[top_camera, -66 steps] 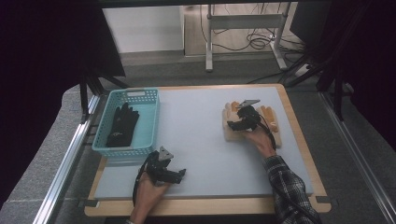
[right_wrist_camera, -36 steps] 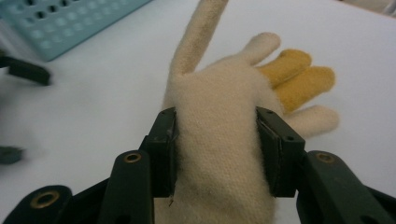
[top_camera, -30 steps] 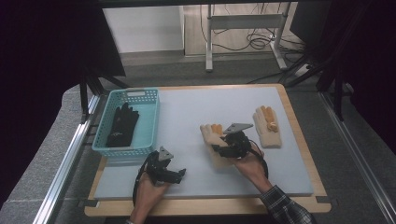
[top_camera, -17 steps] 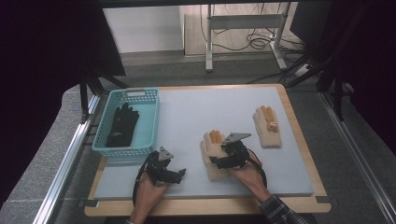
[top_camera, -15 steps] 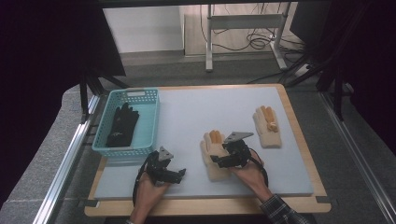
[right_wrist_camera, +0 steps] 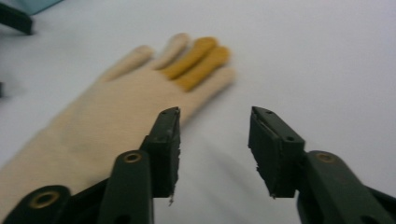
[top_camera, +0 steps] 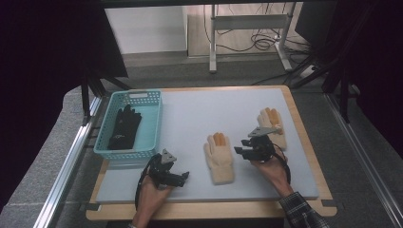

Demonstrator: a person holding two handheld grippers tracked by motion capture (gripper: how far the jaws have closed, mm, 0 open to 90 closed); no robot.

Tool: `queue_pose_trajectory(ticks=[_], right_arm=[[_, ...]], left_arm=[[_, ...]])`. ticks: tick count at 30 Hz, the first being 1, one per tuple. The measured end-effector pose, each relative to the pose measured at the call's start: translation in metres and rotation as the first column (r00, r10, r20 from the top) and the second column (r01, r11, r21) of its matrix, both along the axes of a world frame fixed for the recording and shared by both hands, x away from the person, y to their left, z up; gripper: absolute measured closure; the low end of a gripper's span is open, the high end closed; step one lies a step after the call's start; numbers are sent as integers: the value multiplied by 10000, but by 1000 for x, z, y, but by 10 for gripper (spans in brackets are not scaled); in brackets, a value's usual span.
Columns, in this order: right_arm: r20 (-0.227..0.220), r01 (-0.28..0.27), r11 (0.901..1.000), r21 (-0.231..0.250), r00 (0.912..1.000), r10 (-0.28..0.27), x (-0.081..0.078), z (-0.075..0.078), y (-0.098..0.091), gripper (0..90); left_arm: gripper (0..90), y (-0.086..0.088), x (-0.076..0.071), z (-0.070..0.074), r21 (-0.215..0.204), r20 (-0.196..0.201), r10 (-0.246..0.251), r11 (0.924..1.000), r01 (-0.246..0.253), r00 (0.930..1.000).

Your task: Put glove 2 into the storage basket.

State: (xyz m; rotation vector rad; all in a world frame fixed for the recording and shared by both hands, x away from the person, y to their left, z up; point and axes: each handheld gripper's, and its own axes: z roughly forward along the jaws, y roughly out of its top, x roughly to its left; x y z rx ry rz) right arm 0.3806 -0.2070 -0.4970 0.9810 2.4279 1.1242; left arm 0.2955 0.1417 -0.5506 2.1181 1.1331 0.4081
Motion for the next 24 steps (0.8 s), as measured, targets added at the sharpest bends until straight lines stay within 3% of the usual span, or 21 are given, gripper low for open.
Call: queue_pose_trajectory(ticks=[5,9,14,20,22,24], right_arm=[[169,678,9976,-133,9976,-676,11,5,-27,683],[277,1453,9892,-211,9891,-1447,19,8,-55,786],[307,2634,9643,-259,9644,-2626,28,7,-94,849],[328,3879,9203,-518,9217,-3866,36,-2,-134,849],[179,4067,9116,-599,9135,-4064,37,-8,-141,848],[25,4069,9111,-664,9132,-4076,37,-14,-144,845]], left_arm=[[17,0,0,0,-3,-4,3,10000,-3,10000],[17,0,0,0,-9,-4,7,10000,-7,10000],[17,0,0,0,-8,-9,-1,10000,1,10000],[18,0,0,0,-6,-12,1,10000,-1,10000],[18,0,0,0,-5,-13,0,10000,0,10000],[18,0,0,0,-5,-8,6,10000,-6,10000]])
